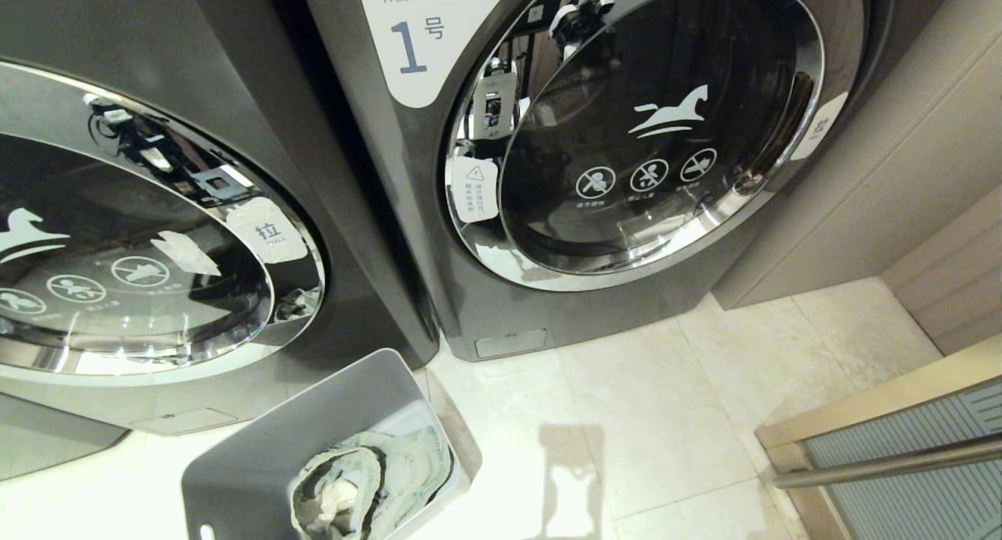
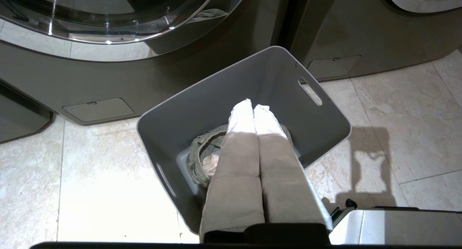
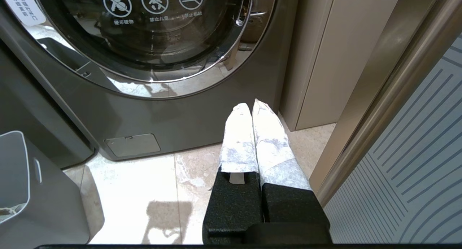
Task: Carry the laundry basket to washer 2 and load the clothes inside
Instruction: Open the lid of the washing machine
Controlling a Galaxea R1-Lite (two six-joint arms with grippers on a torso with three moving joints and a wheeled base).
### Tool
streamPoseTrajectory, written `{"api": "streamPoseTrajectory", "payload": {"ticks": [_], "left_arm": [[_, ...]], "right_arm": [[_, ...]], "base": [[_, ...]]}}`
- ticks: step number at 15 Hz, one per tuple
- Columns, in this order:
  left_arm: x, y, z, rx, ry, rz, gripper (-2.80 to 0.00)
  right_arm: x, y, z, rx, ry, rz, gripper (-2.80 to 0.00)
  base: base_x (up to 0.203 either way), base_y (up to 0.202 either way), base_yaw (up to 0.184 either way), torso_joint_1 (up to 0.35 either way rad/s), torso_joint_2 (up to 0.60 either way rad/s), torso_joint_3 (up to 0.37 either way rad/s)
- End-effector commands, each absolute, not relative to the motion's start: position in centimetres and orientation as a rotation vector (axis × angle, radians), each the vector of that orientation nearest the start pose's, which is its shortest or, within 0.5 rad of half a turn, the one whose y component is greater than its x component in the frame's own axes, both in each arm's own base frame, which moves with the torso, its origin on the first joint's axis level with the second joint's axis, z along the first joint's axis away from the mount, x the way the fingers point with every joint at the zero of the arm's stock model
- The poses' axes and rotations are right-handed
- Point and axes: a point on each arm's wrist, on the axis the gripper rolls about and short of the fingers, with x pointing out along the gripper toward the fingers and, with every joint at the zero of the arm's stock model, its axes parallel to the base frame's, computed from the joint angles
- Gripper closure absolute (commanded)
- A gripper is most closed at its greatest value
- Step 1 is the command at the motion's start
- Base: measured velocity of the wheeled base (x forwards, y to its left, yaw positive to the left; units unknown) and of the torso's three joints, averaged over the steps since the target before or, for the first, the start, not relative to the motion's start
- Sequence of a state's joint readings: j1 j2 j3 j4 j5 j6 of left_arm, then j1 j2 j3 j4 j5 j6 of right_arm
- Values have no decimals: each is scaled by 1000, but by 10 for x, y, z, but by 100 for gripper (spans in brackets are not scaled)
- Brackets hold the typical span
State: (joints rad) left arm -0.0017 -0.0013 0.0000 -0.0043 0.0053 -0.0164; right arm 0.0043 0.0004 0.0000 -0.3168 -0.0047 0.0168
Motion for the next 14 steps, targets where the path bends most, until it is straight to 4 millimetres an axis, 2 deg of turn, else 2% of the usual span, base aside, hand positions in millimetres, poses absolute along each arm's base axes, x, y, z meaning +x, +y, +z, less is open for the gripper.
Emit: {"api": "streamPoseTrajectory", "payload": {"ticks": [1, 14], "left_arm": [[-23, 0, 76, -17, -5, 5, 0], [-23, 0, 76, -17, -5, 5, 0]], "right_arm": [[-24, 0, 97, 18, -278, 2, 0], [-24, 0, 97, 18, -278, 2, 0]], "base": [[0, 0, 0, 0, 0, 0], [0, 0, 0, 0, 0, 0]]}}
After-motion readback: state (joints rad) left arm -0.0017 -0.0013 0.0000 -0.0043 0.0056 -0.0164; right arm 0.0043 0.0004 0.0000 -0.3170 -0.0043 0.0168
